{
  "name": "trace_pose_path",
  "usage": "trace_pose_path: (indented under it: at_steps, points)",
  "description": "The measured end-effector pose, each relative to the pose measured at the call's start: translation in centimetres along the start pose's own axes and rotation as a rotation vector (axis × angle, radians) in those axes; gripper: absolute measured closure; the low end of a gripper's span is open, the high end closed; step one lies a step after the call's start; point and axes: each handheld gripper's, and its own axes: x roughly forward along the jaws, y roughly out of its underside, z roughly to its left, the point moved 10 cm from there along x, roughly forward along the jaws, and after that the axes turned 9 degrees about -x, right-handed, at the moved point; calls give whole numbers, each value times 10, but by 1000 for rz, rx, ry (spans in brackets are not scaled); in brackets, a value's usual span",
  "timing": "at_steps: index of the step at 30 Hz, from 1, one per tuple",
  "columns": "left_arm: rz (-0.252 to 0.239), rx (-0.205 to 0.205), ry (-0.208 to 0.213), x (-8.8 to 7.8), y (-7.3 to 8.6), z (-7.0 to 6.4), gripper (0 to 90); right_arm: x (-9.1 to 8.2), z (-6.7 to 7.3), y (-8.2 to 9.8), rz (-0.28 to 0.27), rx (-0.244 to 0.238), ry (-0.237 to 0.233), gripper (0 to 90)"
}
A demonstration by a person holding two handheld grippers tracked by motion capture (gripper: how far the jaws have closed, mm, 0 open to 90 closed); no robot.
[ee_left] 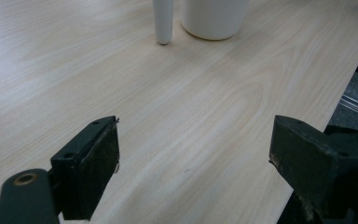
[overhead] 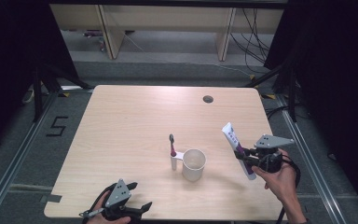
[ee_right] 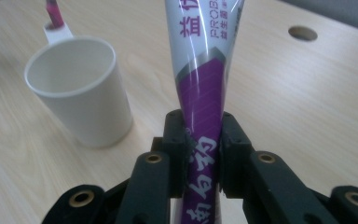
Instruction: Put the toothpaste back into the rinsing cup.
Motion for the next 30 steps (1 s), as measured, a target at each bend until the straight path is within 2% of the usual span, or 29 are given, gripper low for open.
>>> trace_pose_path:
  at_steps: [1,2,3,5,8,9,11,12,13,15,17,19,21,26,30]
  points:
    - [0,0,0,0,0,0,155,0,0,0,0,0,0,767]
    - [3,-3,1,0,1,-1,155,0,0,-9,-32,-8,3,766]
    - [3,-3,1,0,1,-1,155,0,0,-9,-32,-8,3,766]
    - [0,0,1,0,0,0,155,0,1,-19,-70,-8,8,767]
    - [2,-2,-1,0,1,0,155,1,4,-29,-79,-19,1,766]
    - [-2,1,-2,0,-1,1,155,3,6,-38,-117,-22,-8,766]
    - [-4,2,-5,0,0,1,155,4,8,-41,-133,-18,-18,766]
    - [20,27,-12,-1,2,4,155,4,8,-45,-151,-28,-16,766]
    - [1,0,-3,0,0,1,155,7,10,-53,-182,-26,-15,766]
    - [-4,1,-5,0,0,1,155,6,12,-55,-176,-27,-15,766]
    - [7,4,-1,0,2,1,155,9,17,-66,-233,-10,-45,766]
    - [10,4,-4,0,2,1,155,9,18,-68,-240,-9,-51,766]
    - [9,9,-4,0,1,1,155,11,24,-77,-254,12,-74,766]
    - [8,16,-9,0,0,2,155,17,28,-84,-279,9,-79,767]
    - [0,4,-2,0,0,0,155,22,33,-90,-286,17,-98,766]
